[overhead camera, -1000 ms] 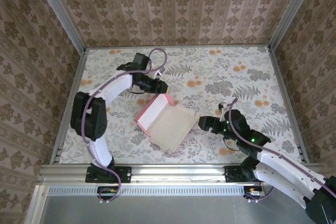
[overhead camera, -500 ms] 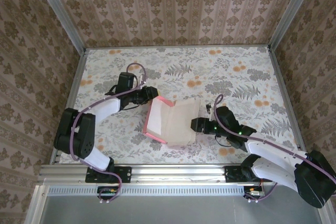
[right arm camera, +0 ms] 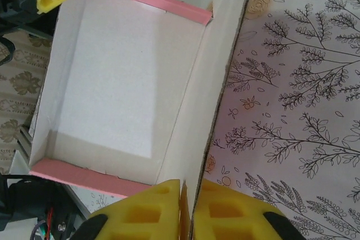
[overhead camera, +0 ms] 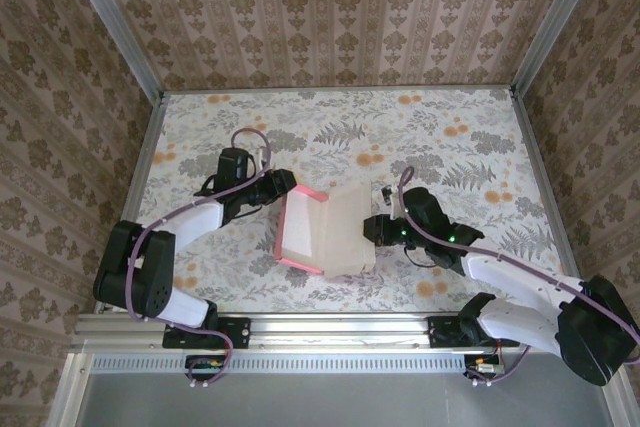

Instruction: Fold the paper box

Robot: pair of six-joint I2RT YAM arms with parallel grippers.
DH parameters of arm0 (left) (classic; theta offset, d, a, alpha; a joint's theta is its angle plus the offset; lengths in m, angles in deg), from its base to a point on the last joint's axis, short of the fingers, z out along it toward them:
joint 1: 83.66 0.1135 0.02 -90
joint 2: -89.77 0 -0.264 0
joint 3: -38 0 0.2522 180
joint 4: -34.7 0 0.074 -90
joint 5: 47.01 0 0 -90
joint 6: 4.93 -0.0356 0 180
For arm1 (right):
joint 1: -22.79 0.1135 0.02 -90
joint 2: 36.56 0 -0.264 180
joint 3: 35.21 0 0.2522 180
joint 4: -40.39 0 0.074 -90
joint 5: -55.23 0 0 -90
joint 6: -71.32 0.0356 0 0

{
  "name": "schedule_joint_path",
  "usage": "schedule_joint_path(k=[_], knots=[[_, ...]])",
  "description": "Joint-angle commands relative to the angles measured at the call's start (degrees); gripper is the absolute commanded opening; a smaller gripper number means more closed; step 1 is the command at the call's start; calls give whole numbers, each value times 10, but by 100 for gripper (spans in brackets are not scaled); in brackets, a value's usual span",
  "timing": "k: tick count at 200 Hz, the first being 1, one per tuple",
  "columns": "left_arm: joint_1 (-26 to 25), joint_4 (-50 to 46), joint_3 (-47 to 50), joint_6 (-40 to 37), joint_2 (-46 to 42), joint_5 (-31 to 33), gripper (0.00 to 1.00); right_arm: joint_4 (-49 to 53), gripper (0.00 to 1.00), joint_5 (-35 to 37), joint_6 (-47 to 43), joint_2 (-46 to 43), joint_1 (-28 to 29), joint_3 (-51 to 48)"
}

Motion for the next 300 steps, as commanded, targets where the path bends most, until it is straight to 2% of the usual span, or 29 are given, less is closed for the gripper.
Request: schedule_joint_path(k=[1,19,34,55,74,91,114,155,173,198,235,300], knots=[[8,23,6,-4,-22,-16,37,54,9,-11,-38,12,3,33],[20,13,4,-30,-34,-27,42,86,9,0,-58,19,2,57],[39,-15,0,-75,-57,-69,45,127,8,10,-81,27,0,85],[66,-102,-15,-174,-107,-85,46,184,8,7,-115,46,-9,128],[70,-199,-49,-265,-138,-86,49,220,7,-8,-145,64,-18,167],[67,-255,-81,-312,-142,-98,50,252,8,-24,-177,82,-25,208],[60,-247,-99,-340,-135,-118,55,331,8,-35,-234,122,-27,277],[8,-309,-160,-471,-102,-73,58,421,7,-40,-313,167,-27,366],[3,-336,-190,-502,-75,-79,59,450,7,-57,-345,181,-27,393],[-10,-329,-208,-538,-48,-85,61,479,7,-80,-380,208,-24,419],[-39,-304,-229,-588,-9,-117,62,498,7,-76,-405,227,-25,444],[-56,-262,-216,-618,15,-115,58,521,7,-81,-433,242,-25,466]])
